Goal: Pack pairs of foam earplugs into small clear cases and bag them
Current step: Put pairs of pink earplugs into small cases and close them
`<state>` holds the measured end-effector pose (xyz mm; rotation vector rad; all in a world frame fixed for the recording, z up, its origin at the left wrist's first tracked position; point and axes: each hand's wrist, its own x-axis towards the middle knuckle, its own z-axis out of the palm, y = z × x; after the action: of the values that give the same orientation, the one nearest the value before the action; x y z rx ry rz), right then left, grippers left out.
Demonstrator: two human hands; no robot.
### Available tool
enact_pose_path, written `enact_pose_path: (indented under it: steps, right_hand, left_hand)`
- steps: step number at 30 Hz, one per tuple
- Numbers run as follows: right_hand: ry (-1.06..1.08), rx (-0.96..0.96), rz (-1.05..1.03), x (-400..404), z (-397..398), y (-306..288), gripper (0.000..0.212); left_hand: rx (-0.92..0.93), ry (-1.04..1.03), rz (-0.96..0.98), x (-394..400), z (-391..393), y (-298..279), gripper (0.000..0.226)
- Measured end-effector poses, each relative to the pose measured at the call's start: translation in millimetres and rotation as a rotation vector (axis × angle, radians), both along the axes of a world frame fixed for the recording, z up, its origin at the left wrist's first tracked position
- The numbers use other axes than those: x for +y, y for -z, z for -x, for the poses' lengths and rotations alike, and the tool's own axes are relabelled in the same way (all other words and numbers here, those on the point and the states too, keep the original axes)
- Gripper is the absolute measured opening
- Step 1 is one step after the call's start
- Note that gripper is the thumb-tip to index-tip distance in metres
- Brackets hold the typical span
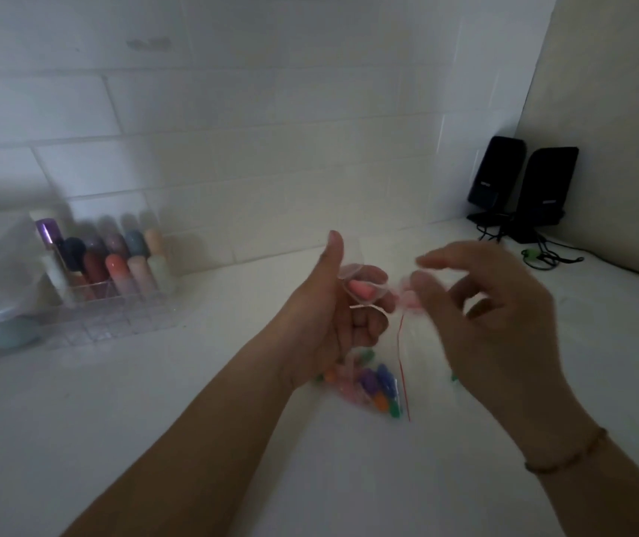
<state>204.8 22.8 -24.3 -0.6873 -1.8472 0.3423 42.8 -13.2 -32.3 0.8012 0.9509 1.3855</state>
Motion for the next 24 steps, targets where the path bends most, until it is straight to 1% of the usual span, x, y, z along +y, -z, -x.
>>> enact_pose_path:
  steps: [1,2,4,5,6,7,8,11,14,18,21,24]
  right_hand:
    - [0.060,-0.012,0.030,4.6,-3.7,-0.4,0.010]
    - [0.136,-0.102,0.052,9.3,-7.3,0.1,0.011]
    - [0.236,-0.449,0.063,18.4,-13.3,6.7,0.017]
    - [0.220,-0.618,0.091,19.6,-13.6,10.0,0.018]
    - [0.170,-0.746,0.139,18.7,-12.8,12.6,0.017]
    - [0.109,-0.824,0.182,17.8,-11.3,15.8,0.015]
    - [0.056,-0.862,0.202,16.7,-9.0,19.3,0.015]
    - [-0.005,-0.882,0.193,11.8,2.6,30.3,0.026]
    - [-0.022,-0.869,0.203,7.8,17.1,37.8,0.023]
    - [-0.027,-0.803,0.161,2.1,26.8,33.2,0.011]
    - [-0.009,-0.882,0.215,-1.6,30.3,30.2,0.018]
    - [-0.002,-0.886,0.223,-1.3,32.6,32.3,0.021]
  left_hand:
    - [-0.009,-0.054,0.017,1.4,5.9,-1.7,0.069]
    - [-0.011,-0.109,0.031,2.2,11.5,-3.2,0.069]
    - [0.000,-0.206,0.050,3.8,21.3,-3.4,0.069]
    - [0.002,-0.241,0.058,4.4,24.3,-3.1,0.068]
    - [0.002,-0.267,0.068,5.0,26.3,-2.0,0.067]
    - [0.000,-0.283,0.081,6.0,27.1,-0.8,0.067]
    - [-0.003,-0.292,0.095,6.8,27.2,0.6,0.067]
    - [-0.007,-0.285,0.116,8.5,26.5,3.5,0.069]
    - [-0.013,-0.264,0.116,9.2,25.5,4.7,0.070]
    - [-0.011,-0.262,0.116,9.4,26.0,5.6,0.071]
    - [-0.009,-0.271,0.126,10.4,25.7,6.9,0.071]
    - [0.003,-0.276,0.139,11.5,23.8,7.3,0.071]
